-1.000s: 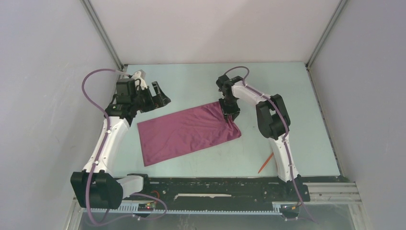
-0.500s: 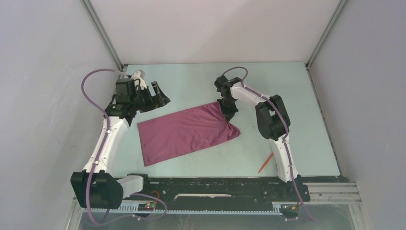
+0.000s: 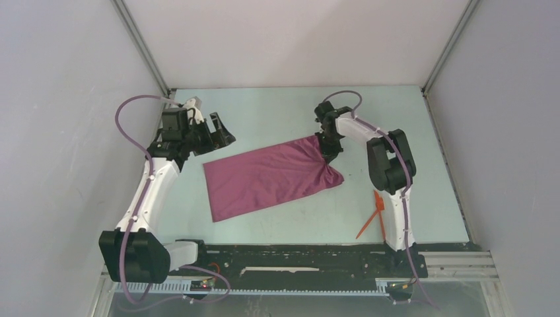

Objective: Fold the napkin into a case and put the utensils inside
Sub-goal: Pick up the rectangle-folded napkin from the center of the board, then fold the rectangle-folded napkin at the center of the board.

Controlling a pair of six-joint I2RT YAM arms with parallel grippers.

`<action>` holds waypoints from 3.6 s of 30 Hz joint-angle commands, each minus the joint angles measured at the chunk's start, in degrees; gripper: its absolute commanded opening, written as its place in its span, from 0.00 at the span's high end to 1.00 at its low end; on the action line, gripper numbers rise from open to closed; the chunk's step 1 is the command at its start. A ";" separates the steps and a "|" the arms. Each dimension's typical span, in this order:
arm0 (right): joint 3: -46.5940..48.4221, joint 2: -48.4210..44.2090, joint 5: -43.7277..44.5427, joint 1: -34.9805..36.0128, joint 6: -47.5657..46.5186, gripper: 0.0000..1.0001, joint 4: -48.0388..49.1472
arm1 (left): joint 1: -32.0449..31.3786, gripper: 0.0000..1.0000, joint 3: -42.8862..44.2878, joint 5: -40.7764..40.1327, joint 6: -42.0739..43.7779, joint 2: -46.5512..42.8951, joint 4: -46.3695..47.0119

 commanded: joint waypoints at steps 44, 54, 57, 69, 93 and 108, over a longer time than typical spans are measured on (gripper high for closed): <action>24.88 8.22 -6.74 18.99 6.81 1.00 -4.72 | 1.14 0.06 -1.22 3.56 -0.81 -1.82 2.59; 26.88 10.92 -13.37 20.11 7.47 1.00 -2.41 | 1.28 0.06 -1.34 3.74 -0.91 -1.91 2.74; 27.05 11.36 -14.69 20.63 7.68 1.00 -1.20 | 1.28 0.06 -1.36 3.96 -0.96 -1.92 2.77; 33.23 16.01 -16.17 21.19 9.07 1.00 -1.91 | 1.23 0.06 -1.44 4.41 -1.06 -1.98 3.01; 34.69 18.06 -17.70 22.75 9.69 1.00 -1.41 | 1.28 0.06 -1.61 4.79 -1.24 -2.09 3.28; 31.93 9.72 -29.86 21.83 15.23 0.25 1.33 | 1.28 0.06 -1.81 4.12 -1.19 -1.92 3.30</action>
